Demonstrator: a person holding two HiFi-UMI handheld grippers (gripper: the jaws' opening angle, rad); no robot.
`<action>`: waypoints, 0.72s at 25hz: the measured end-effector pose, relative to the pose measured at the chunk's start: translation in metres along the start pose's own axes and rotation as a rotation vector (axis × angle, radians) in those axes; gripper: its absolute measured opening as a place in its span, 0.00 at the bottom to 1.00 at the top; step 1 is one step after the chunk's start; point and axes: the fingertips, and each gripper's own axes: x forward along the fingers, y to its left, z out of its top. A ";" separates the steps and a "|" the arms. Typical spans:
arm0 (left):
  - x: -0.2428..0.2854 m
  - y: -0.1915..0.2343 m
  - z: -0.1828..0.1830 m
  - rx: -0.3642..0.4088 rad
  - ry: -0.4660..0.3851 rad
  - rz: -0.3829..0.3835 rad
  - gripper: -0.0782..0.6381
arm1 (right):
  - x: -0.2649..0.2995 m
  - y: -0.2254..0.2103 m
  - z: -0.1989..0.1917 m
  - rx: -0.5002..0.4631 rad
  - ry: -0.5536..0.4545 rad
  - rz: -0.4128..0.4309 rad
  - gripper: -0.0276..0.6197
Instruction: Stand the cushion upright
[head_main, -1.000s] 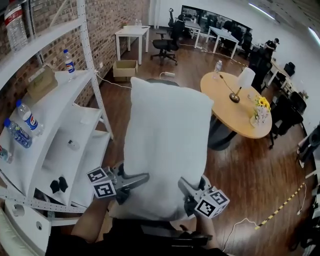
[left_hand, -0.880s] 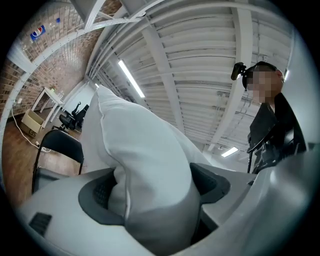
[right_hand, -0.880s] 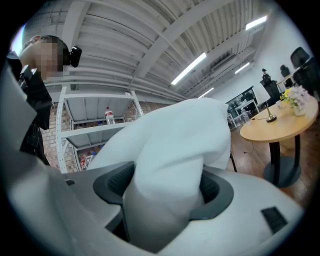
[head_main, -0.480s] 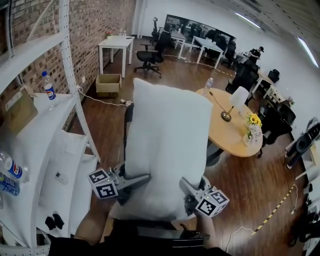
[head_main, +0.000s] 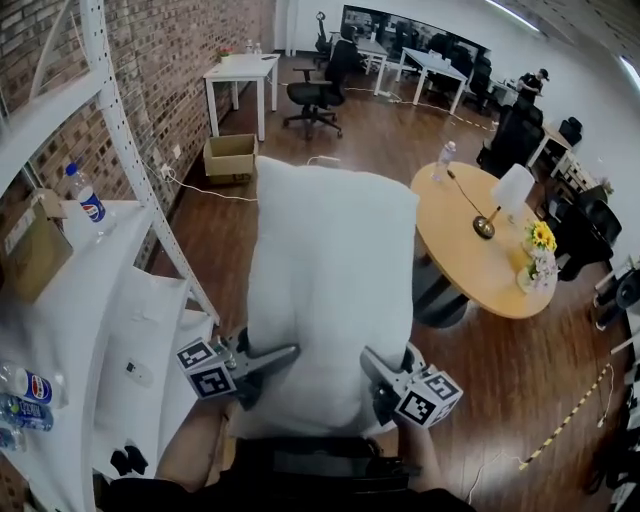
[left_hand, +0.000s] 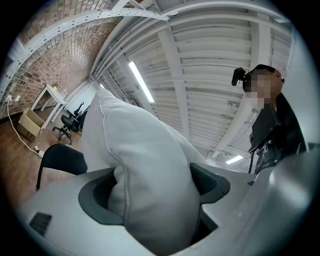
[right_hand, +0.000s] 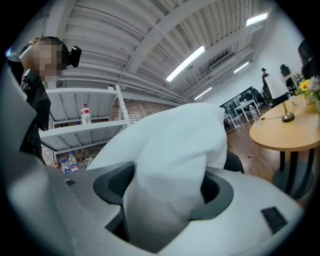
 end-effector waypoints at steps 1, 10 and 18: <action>0.005 0.010 0.001 0.000 0.002 0.010 0.66 | 0.008 -0.008 0.002 0.006 0.006 0.007 0.58; 0.100 0.129 0.043 0.029 -0.045 0.102 0.66 | 0.122 -0.124 0.063 0.022 0.061 0.111 0.58; 0.182 0.210 0.060 0.017 -0.065 0.163 0.66 | 0.192 -0.221 0.110 0.006 0.121 0.149 0.58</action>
